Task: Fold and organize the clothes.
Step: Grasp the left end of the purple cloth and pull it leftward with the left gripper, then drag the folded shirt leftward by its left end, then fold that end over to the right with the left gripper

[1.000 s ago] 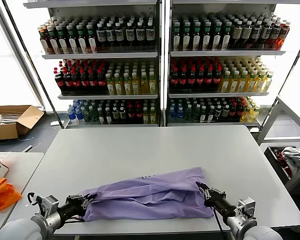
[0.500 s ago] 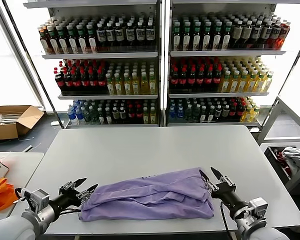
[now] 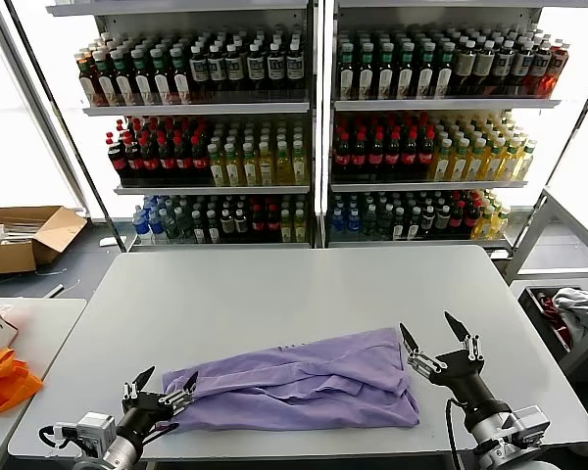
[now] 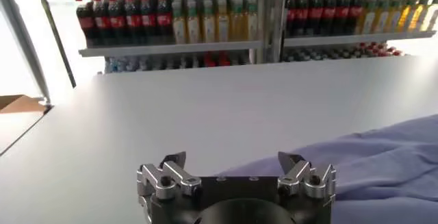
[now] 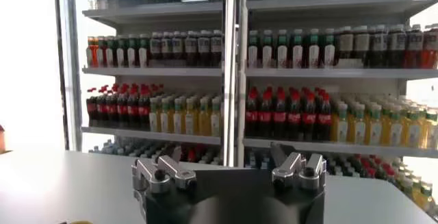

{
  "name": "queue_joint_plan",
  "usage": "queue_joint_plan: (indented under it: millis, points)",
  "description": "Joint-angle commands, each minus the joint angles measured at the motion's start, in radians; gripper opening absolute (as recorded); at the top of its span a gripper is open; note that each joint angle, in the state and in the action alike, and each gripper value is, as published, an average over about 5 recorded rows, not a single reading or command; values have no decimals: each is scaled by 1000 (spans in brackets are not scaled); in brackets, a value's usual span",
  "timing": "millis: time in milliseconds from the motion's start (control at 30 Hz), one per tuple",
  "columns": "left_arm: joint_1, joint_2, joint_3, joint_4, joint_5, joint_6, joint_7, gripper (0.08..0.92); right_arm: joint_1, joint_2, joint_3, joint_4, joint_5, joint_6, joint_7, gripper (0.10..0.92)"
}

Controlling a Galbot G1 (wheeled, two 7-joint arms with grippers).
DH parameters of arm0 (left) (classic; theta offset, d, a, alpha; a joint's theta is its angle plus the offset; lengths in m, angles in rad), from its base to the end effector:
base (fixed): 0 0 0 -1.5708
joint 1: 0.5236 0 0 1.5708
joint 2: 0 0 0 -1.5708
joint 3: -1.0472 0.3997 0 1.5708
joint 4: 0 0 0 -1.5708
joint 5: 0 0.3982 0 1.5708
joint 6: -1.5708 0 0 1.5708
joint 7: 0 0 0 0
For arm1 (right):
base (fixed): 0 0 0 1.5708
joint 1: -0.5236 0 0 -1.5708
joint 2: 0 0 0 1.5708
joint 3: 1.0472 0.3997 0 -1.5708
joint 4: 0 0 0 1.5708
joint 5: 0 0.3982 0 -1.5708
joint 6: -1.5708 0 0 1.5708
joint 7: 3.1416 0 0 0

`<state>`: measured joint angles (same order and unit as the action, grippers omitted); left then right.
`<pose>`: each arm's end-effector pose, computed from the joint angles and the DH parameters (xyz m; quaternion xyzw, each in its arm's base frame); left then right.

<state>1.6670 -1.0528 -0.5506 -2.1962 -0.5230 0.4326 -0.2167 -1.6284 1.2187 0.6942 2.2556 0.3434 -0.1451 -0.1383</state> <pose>0.1811 0.0901 -0.3018 -0.0367 -0.9696 -0.0147 0.2414 0.1878 -0.1001 -0.2678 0.1136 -0.9932 0.0226 0.0154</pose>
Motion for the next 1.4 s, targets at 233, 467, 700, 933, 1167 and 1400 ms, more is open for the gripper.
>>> queue_joint_plan:
  millis: [233, 467, 700, 933, 1167, 1400]
  points:
    - [-26, -160, 120, 124, 79, -20, -226, 823, -35, 32, 23, 18, -39, 46, -15, 823]
    - [-22, -156, 126, 122, 25, 1, -211, 724, -48, 32, 34, 21, -34, 48, -20, 823]
    - [-31, -141, 135, 141, -3, 8, -186, 525, -56, 25, 38, 12, -29, 49, -23, 823]
    - [-109, -84, 107, 170, -68, 9, -160, 291, -60, 30, 37, 13, -28, 49, -25, 823]
    - [-228, 87, -85, 214, -174, -9, -98, 121, -83, 30, 45, 26, -28, 46, -35, 823]
    - [-217, 232, -384, 322, -189, -40, 95, 107, -83, 38, 47, 25, -34, 43, -33, 823]
